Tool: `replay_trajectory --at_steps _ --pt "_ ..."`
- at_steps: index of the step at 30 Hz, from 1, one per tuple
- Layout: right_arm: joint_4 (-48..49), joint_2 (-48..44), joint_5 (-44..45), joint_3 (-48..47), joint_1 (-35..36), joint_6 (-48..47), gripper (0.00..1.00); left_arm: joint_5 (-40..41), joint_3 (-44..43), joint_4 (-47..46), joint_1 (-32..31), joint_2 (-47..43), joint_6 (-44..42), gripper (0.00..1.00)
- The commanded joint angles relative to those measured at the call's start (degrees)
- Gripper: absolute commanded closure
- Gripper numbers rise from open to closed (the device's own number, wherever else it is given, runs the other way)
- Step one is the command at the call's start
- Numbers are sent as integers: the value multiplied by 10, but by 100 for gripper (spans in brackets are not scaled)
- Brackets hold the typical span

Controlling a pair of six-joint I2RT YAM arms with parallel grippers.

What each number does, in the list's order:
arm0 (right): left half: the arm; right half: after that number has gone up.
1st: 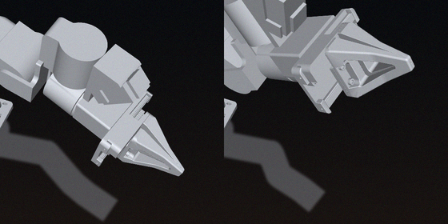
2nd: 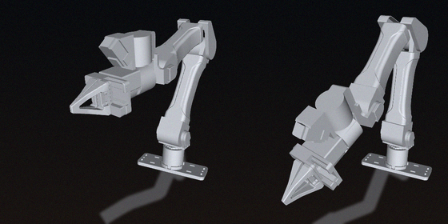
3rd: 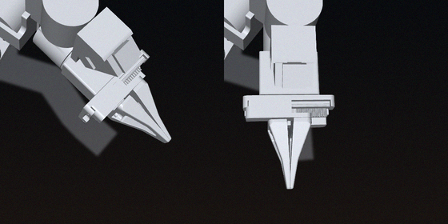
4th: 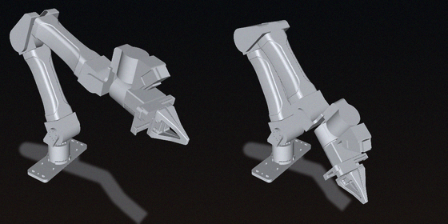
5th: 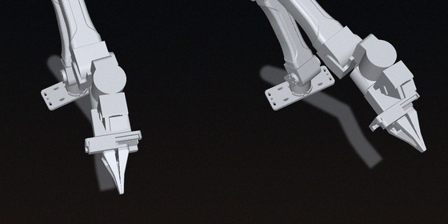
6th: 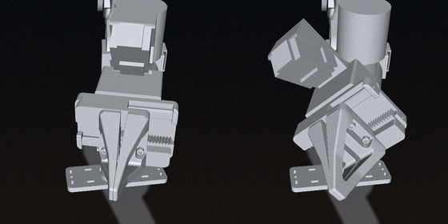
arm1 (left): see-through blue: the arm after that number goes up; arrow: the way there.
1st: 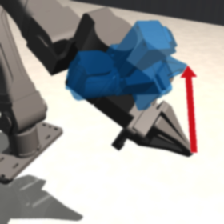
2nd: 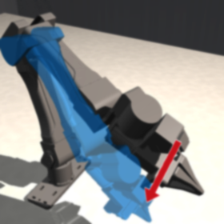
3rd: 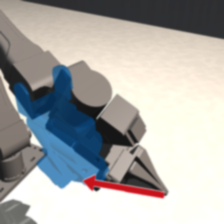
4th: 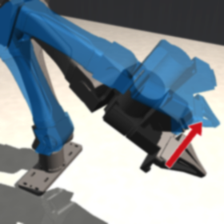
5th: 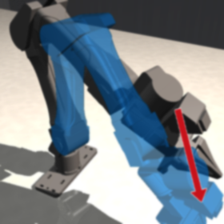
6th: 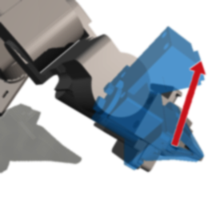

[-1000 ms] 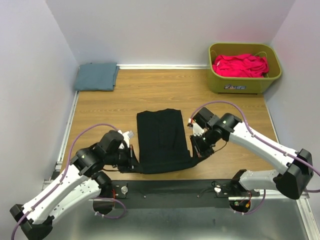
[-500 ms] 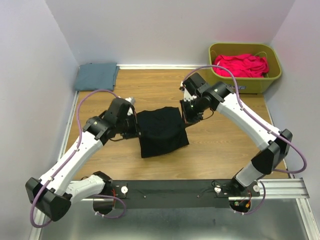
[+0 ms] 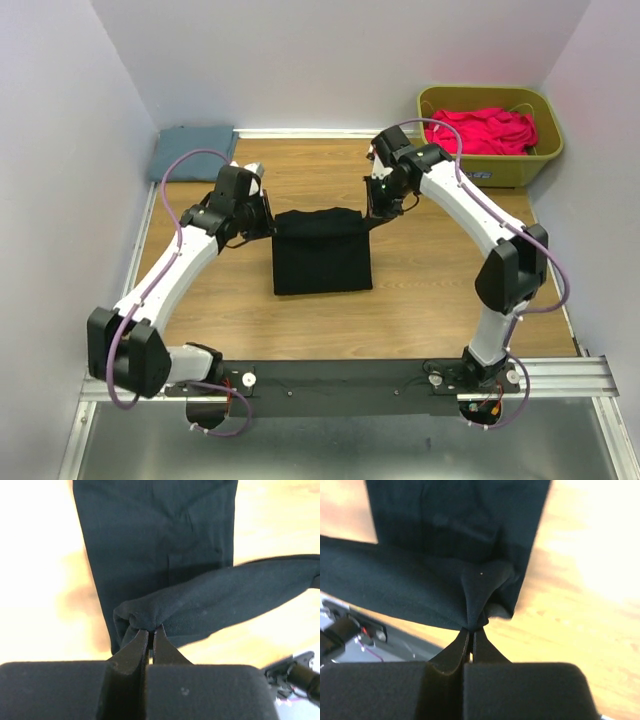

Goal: Fold and stack the t-shirts
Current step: Fold the tshirt

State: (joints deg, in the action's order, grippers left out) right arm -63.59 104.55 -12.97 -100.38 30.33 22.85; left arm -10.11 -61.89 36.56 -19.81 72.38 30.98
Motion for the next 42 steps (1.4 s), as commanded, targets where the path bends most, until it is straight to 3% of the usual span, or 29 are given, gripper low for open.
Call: replay_trajectory --at_steps 1,17,37,40,42 --pt "39 46 -13 -27 -30 -18 100 -18 -34 -96 26 46 -41 100" --pt "158 178 33 -11 -65 -5 99 -34 -73 -262 54 296 -66 100" --pt "287 158 94 135 -71 35 98 -34 -19 -363 54 356 -69 100" --pt "288 147 95 137 -71 34 92 -35 -16 -363 53 355 -65 88" --pt "290 124 98 134 -71 29 83 -25 -10 -363 54 328 -58 83"
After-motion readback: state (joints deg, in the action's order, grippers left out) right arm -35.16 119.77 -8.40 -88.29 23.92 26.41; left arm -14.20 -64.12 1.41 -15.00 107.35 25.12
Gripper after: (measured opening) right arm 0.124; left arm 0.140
